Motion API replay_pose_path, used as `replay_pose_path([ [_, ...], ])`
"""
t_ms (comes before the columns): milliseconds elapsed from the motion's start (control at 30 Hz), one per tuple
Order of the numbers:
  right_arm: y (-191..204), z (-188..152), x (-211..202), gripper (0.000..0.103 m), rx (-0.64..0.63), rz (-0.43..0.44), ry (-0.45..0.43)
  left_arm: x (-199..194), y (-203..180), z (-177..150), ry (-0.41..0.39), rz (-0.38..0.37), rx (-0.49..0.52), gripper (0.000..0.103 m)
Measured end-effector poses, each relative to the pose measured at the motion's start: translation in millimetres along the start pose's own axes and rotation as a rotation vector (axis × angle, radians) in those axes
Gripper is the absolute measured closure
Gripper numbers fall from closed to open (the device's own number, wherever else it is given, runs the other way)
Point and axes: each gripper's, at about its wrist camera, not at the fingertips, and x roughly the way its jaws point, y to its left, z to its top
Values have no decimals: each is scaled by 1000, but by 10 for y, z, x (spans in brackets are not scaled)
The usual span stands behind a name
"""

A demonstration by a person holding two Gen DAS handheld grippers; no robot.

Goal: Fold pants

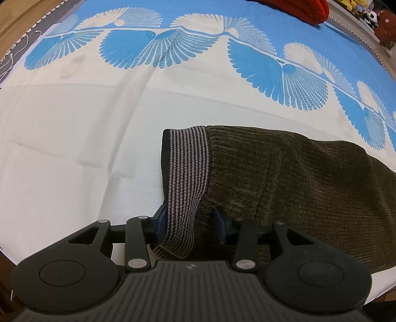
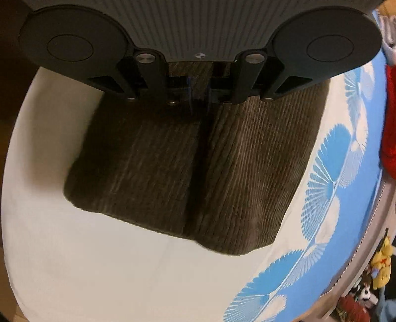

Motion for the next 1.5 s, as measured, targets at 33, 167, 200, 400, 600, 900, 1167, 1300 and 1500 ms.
replay_pose_path([
  [33,61,-1,8,89,-35,-9,-12,0,-1,-3,0,0,1,60],
  [167,303,-106,-75,89,-161,31,-70,4,7,-8,1,0,4,60],
  [200,350,-130,-88,89,-192,78,-89,9,6,-7,2,1,4,60],
  [400,286,-8,84,80,-121,183,-96,25,-33,-3,4,11,15,57],
  [600,183,95,133,73,-6,268,-142,49,-40,1,8,15,22,56],
  [900,250,88,340,64,31,210,-117,45,-36,2,8,9,16,56],
  [1167,288,81,95,90,15,205,-160,65,-22,16,14,9,13,56],
  [1300,245,93,-249,92,40,242,-215,62,-68,10,6,38,40,83],
  [1500,-45,-15,-1002,95,53,266,-365,-199,-26,-61,-94,0,27,91],
])
